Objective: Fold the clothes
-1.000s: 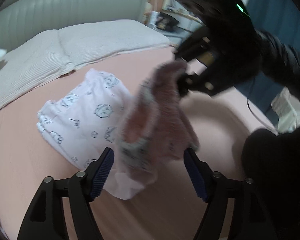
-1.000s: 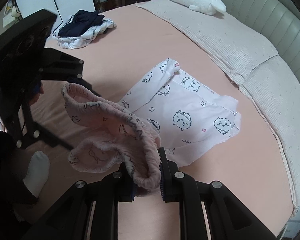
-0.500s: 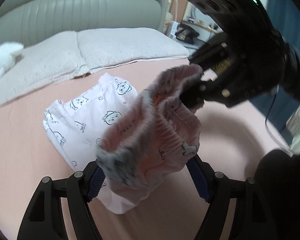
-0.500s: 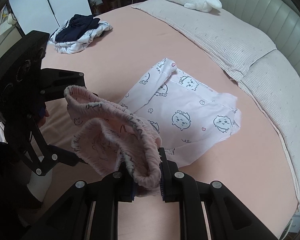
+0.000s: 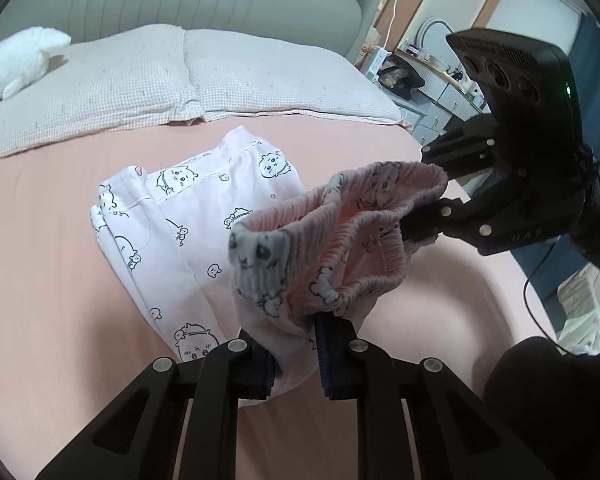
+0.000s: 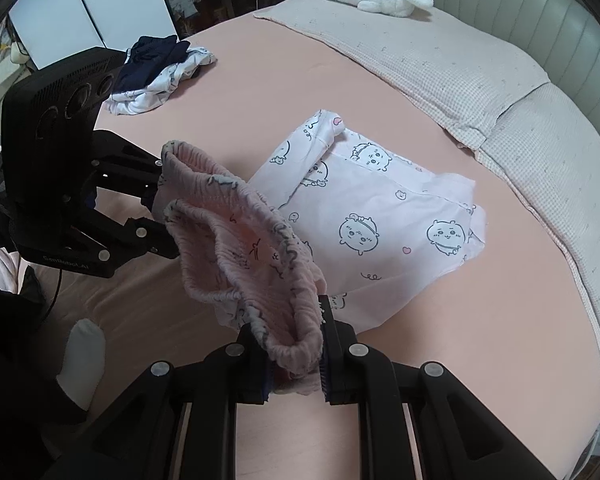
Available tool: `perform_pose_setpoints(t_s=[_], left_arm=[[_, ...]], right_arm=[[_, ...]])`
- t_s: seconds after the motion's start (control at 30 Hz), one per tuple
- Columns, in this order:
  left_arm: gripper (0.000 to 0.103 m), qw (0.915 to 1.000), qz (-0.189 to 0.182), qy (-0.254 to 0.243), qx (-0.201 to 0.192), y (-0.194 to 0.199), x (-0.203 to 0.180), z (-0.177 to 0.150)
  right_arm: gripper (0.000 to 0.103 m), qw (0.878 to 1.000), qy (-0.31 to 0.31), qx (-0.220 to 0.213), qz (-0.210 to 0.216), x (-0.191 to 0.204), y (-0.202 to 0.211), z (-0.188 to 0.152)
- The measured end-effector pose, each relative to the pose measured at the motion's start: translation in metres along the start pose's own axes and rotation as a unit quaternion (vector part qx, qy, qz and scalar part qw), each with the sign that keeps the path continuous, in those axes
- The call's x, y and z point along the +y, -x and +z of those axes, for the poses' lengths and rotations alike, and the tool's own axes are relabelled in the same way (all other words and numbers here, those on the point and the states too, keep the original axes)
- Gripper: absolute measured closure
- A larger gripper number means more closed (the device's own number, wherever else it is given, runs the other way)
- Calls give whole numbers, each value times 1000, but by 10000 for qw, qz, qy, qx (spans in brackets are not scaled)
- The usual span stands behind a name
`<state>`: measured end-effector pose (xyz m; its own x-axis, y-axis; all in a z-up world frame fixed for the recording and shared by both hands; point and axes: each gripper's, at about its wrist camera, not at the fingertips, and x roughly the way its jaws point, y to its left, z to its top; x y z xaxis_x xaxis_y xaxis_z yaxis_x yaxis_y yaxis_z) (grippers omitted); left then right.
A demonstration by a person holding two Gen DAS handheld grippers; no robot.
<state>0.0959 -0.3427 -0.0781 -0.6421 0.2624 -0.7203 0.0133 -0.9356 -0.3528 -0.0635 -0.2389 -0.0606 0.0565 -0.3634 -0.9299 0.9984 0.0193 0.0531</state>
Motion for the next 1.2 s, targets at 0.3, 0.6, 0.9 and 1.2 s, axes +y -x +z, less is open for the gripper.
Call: perform_pose_setpoints(t_s=[0.3,0.6,0.9,1.2], left_arm=[[89,9999,115,84,-28,-4,12,15],[89,9989,195,411,-111,-13,44,29],[89,9970,255,728,-109,-23,74,41],[89,9957,364,842,-119,-33,94,53]], right_arm=[[88,10000,-30,-9,-51,-11,-7,11],[88,9998,-67,-49,-204,-32,-23,36],[88,9992,-273,-61,-292,-55,-46,57],[88,9984,-475,-97,-297,-74,-62,70]])
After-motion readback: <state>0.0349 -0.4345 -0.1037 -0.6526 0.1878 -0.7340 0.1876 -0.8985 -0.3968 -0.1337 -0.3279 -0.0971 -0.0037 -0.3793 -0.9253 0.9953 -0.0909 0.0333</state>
